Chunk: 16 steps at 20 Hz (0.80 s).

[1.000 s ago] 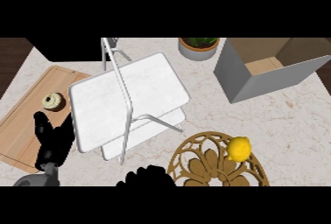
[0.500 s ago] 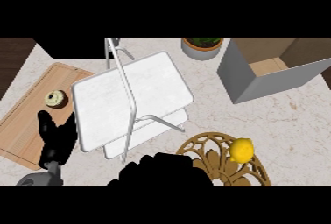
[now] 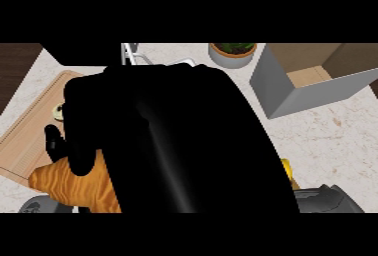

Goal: Pick the croissant from the placemat and place it in the tiered shelf

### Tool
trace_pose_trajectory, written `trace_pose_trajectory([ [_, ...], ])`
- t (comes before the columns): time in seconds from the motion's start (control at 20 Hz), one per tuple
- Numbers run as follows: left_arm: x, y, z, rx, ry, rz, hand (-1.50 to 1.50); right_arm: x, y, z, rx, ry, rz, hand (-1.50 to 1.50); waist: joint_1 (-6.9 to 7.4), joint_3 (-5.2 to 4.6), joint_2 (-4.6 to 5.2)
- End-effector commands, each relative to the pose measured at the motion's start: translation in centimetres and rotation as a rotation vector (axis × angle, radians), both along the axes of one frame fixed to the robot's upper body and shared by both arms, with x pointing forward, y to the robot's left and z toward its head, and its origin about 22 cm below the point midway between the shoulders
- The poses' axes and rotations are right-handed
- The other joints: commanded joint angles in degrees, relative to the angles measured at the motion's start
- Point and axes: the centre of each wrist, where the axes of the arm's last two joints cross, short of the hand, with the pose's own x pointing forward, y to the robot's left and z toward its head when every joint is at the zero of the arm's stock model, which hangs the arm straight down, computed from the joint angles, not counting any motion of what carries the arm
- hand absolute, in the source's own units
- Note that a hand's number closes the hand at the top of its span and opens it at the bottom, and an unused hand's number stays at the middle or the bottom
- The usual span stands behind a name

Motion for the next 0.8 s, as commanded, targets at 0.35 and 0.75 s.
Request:
trace_pose_trajectory([
  [0.35, 0.2, -1.2, -0.2, -0.009, 0.01, 0.0, 0.0, 6.3, 3.3, 2.0, -0.161, 0.092, -0.05, 1.5, -0.19, 0.11, 0.38],
  [0.75, -1.9, 1.8, 0.1, -0.001, 0.004, -0.005, 0.0, 10.4, 4.6, 0.4, -0.171, 0.082, -0.075, 1.5, 0.53, 0.12, 0.4],
])
